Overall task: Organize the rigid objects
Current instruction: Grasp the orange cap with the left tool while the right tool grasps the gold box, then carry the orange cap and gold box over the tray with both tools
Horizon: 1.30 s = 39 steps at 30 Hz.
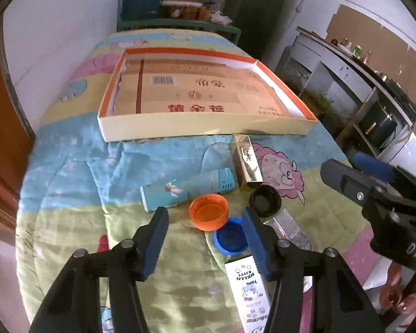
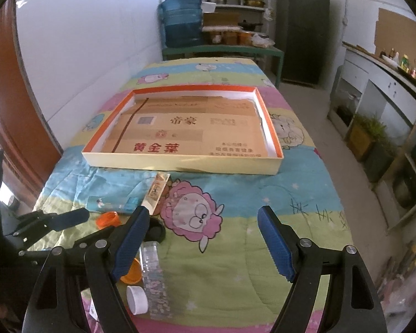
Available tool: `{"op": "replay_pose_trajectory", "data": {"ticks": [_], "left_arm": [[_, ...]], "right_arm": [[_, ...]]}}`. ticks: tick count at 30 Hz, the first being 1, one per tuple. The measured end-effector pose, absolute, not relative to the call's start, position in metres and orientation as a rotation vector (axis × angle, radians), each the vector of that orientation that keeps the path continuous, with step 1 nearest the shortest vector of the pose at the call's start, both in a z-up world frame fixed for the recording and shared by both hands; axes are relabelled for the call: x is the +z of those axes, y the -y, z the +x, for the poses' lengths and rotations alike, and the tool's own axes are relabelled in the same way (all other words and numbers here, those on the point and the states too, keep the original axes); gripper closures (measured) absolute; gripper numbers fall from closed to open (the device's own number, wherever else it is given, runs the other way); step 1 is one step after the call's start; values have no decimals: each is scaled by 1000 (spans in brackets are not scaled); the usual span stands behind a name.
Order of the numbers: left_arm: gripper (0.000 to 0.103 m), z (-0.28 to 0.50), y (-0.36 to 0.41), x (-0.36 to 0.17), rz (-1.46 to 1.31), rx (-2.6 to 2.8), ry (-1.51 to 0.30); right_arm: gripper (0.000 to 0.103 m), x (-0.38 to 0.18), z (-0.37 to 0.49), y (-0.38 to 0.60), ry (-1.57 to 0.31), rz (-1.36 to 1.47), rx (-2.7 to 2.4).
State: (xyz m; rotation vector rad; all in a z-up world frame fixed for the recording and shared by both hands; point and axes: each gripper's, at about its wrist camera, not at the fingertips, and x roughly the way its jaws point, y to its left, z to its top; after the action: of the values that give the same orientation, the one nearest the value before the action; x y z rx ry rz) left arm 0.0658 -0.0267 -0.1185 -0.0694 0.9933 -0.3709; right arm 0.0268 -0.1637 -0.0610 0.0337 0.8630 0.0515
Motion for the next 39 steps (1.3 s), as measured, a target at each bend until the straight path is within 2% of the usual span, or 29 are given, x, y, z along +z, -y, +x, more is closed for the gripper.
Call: {"op": "replay_pose_trajectory", "data": {"ticks": [3, 5, 9, 25, 30, 32, 33, 34, 35, 36, 39], "left_arm": [[58, 70, 31, -124, -90, -375, -1016], [60, 72, 32, -125, -103, -370, -1015], [73, 77, 30, -127, -147, -367, -1021], [73, 66, 3, -106, -165, -304, -946], [73, 67, 0, -101, -140, -282, -930], [73, 66, -2, -100, -136, -276, -923], [73, 67, -3, -99, -137, -273, -919], [73, 68, -5, -99, -142, -271, -917], [73, 68, -6, -100, -146, -271, -918], [73, 67, -7, -101, -148, -272, -919], [73, 69, -9, -101, -151, -273, -921]], "right_arm": [[22, -64, 27, 167, -868, 41, 56], [22, -64, 27, 169, -870, 43, 59], [22, -68, 30, 173, -875, 54, 60], [22, -97, 95, 136, -934, 98, 143], [49, -116, 110, 117, -999, 71, 154], [55, -119, 112, 111, -993, 29, 138], [66, -120, 113, 108, -995, 9, 130], [70, -120, 114, 108, -993, 6, 130], [80, -120, 115, 108, -993, 7, 134], [84, -121, 115, 109, -995, 1, 130], [85, -118, 114, 111, -997, 9, 137]]}}
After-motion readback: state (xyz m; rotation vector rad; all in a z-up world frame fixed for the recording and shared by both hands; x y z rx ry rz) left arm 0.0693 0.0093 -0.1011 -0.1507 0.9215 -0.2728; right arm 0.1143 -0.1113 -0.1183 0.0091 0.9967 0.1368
